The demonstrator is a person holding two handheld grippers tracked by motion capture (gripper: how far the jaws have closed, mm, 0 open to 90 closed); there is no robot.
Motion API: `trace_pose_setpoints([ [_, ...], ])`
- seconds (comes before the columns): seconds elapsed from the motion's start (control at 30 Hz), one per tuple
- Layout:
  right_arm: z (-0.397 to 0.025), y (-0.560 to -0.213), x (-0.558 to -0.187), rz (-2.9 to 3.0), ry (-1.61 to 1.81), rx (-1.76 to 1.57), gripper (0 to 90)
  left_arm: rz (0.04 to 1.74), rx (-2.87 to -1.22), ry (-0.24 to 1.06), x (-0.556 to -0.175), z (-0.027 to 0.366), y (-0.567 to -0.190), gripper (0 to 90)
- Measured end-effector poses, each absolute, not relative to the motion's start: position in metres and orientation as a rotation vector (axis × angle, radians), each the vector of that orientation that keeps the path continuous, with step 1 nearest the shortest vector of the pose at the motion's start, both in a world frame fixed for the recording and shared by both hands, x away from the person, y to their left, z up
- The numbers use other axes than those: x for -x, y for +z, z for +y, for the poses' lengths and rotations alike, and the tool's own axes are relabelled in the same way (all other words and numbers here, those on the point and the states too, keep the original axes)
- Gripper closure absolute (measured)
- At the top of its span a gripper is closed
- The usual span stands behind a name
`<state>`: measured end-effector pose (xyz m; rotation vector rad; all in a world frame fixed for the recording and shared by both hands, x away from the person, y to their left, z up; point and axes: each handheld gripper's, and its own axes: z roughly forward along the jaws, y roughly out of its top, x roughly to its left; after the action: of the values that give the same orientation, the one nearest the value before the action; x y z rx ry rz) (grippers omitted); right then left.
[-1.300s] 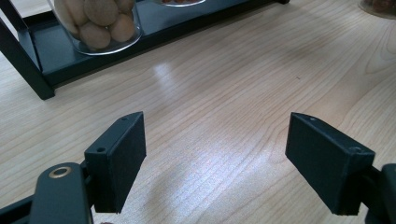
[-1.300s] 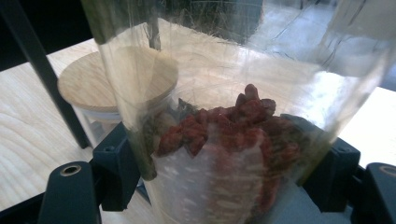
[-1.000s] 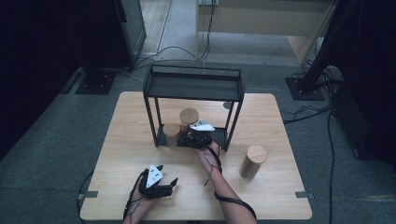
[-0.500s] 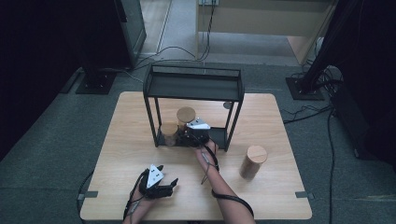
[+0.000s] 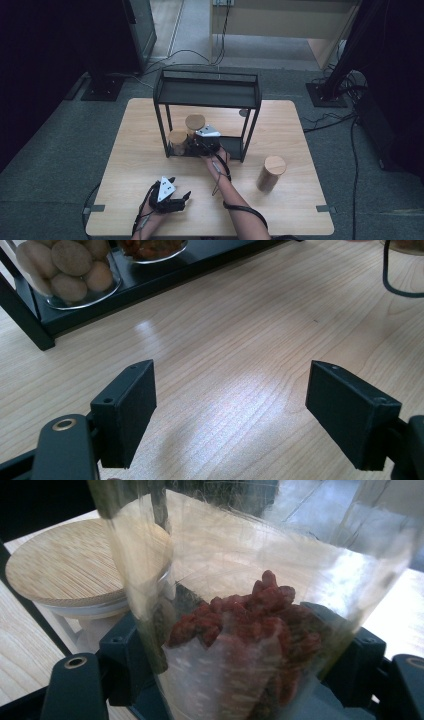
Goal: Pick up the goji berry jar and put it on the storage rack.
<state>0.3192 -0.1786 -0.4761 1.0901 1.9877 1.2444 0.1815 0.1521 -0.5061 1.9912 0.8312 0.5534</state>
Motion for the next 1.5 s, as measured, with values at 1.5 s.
trace_pose_setpoints([
  [1.5,-0.194,-0.479,-0.316,1.955,1.283,-1.133,17.7,0.826,-2.001,0.561,-0.181,0.15,-0.506,20.2],
])
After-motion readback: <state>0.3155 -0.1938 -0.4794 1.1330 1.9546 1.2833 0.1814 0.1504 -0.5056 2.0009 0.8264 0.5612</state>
